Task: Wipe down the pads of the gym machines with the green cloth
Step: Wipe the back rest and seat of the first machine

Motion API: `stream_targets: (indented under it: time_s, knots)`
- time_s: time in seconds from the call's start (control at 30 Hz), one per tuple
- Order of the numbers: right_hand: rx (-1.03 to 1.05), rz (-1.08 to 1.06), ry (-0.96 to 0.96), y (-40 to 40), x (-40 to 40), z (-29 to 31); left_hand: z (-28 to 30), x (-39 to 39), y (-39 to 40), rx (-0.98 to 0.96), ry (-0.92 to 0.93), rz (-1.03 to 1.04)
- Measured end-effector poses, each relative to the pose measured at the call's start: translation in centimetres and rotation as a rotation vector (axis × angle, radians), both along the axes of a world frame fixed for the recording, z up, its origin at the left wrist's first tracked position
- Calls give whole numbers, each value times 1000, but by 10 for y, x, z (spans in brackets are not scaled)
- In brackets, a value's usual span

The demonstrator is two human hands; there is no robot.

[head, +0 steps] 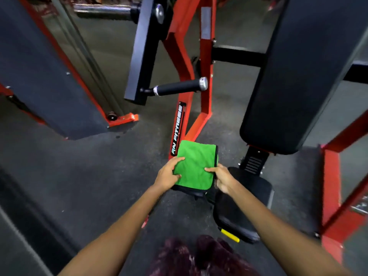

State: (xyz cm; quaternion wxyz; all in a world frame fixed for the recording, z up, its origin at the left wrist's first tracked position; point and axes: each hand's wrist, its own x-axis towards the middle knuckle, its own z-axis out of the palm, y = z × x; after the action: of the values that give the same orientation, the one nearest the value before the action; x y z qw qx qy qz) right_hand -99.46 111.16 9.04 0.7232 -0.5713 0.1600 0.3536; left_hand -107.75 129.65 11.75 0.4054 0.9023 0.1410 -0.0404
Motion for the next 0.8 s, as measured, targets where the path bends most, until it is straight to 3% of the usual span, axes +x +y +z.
stream_targets:
  time_s: [0.3, 0.53, 0.8]
  knots:
    - [-34, -347, 76, -19, 38, -19, -20, 108, -5, 16, 91, -383]
    - [52, -677, 32, -16, 56, -11, -6, 192, -10, 26, 47, -677]
    - [70, -841, -161, -38, 101, 35, 38, 262, -51, -49, -87, -753]
